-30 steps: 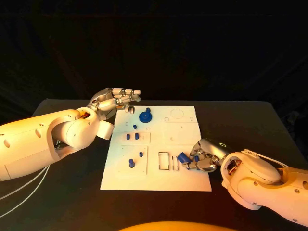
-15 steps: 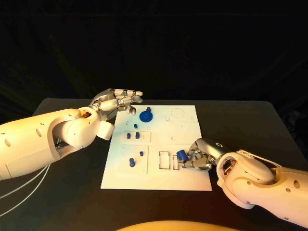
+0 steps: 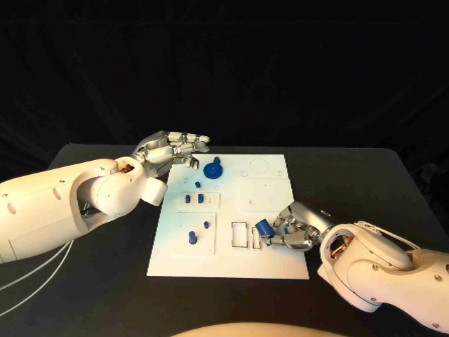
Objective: Assemble the parts on the task board
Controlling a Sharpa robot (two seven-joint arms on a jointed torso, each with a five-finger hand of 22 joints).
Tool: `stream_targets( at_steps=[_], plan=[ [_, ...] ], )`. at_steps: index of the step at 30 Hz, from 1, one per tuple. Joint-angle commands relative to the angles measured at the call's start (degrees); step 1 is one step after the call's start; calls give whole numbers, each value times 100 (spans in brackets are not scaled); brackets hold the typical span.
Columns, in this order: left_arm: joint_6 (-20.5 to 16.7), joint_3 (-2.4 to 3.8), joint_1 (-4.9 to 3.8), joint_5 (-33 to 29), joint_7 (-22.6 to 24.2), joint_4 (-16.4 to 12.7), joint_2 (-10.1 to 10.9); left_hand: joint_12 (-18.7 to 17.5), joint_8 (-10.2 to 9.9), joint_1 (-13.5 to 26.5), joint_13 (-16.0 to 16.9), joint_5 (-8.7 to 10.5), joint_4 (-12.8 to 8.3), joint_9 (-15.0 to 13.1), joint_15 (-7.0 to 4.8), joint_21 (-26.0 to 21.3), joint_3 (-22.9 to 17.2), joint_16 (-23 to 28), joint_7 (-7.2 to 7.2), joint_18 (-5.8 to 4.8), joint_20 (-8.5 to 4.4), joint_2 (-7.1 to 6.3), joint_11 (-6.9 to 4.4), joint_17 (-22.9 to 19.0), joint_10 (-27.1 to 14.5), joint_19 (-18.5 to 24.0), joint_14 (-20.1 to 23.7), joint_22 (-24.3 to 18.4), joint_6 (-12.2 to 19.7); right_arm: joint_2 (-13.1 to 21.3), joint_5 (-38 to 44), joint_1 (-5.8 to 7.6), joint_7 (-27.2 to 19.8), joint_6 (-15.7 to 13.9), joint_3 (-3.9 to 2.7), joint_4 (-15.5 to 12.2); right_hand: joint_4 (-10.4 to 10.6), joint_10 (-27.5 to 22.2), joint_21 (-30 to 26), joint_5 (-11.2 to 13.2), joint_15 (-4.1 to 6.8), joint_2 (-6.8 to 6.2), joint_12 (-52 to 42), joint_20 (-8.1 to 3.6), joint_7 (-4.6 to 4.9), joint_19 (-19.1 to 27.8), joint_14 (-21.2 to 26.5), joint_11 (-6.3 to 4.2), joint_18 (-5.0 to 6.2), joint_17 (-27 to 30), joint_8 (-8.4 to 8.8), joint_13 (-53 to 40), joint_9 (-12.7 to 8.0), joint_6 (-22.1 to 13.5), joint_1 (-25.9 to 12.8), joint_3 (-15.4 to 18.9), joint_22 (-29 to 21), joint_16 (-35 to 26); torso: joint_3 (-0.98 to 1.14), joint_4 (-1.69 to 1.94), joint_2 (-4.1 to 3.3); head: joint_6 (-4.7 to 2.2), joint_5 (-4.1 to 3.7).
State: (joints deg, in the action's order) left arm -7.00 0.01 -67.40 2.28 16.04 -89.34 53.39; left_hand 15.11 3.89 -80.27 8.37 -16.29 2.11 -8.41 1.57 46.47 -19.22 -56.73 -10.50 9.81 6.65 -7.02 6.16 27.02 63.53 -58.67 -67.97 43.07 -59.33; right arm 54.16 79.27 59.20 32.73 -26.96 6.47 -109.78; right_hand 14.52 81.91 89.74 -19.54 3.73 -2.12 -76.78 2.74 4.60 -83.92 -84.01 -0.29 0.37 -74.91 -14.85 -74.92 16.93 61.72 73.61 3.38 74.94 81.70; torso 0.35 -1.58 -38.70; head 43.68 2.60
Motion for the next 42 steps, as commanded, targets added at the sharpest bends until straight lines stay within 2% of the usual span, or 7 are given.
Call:
stream_targets(
  at_steps=[1,17,22,32,38,41,42],
  plan=[
    [126,2,-2,16,19,-18,-10,20,6,35,6,20,-1,10,-2,-39,37,19,5,71,14,45,-11,-5,-32,8,37,-8,35,-51,-437,43,-62,-219,-4,-71,4,31,26,-37,39,60,-32,-52,-70,-608,-415,-9,-37,-447,-49,-343,104,122,28,19,1506,21,0,8,-8,-10,-20],
    [129,2,-2,16,51,-18,-21,20,6,35,6,20,-1,10,-2,-39,37,19,5,71,14,45,-11,-5,-32,8,37,-8,35,-682,-767,81,-169,212,-7,287,173,54,26,12,64,145,-12,-80,-97,-608,-413,-33,-37,-448,-110,-364,254,144,-202,180,1506,35,7,9,-10,24,27],
    [128,2,-2,16,40,-26,-13,20,6,35,6,20,-1,10,-2,-39,37,19,5,71,14,45,-11,-5,-32,8,37,-8,35,-788,-782,88,-165,279,-6,461,202,70,26,41,71,190,-14,-86,-111,-608,-412,-43,-37,-449,-143,-388,343,147,-429,335,1506,43,1,0,-8,31,37],
    [132,2,-3,16,33,-29,-11,26,8,34,8,18,-5,11,0,-53,39,33,2,72,16,50,-9,-17,-38,14,48,-16,39,-874,-782,95,-151,465,-6,565,204,60,26,86,81,222,24,-94,-128,-608,-407,-56,-37,-429,-184,-380,434,151,-582,484,1506,34,8,-7,-7,49,80],
    [132,2,-3,16,30,-36,-9,30,8,48,8,20,2,12,3,-63,46,41,-2,71,19,54,-5,-25,-44,17,51,-22,44,-878,-774,95,-110,450,-6,588,206,55,26,296,93,262,55,-105,-147,-608,-399,-71,-37,-398,-247,-385,550,146,-789,680,1506,18,6,-2,-5,57,87],
    [131,2,-3,16,30,-37,-9,30,8,48,8,20,2,12,3,-63,46,41,-2,71,19,54,-5,-25,-44,17,51,-22,44,-887,-780,95,-133,423,-6,576,208,53,26,550,95,275,72,-108,-148,-608,-398,-73,-37,-390,-274,-390,619,120,-909,811,1506,16,9,2,-10,55,89],
    [131,2,-3,16,29,-38,-9,31,8,51,8,20,4,12,4,-65,48,43,-3,71,19,56,-4,-27,-45,17,51,-24,44,-889,-781,95,-148,407,-6,575,216,49,26,791,97,283,87,-109,-152,-608,-397,-67,-37,-385,-288,-389,655,106,-1021,894,1506,15,9,3,-9,53,89]
  ],
)
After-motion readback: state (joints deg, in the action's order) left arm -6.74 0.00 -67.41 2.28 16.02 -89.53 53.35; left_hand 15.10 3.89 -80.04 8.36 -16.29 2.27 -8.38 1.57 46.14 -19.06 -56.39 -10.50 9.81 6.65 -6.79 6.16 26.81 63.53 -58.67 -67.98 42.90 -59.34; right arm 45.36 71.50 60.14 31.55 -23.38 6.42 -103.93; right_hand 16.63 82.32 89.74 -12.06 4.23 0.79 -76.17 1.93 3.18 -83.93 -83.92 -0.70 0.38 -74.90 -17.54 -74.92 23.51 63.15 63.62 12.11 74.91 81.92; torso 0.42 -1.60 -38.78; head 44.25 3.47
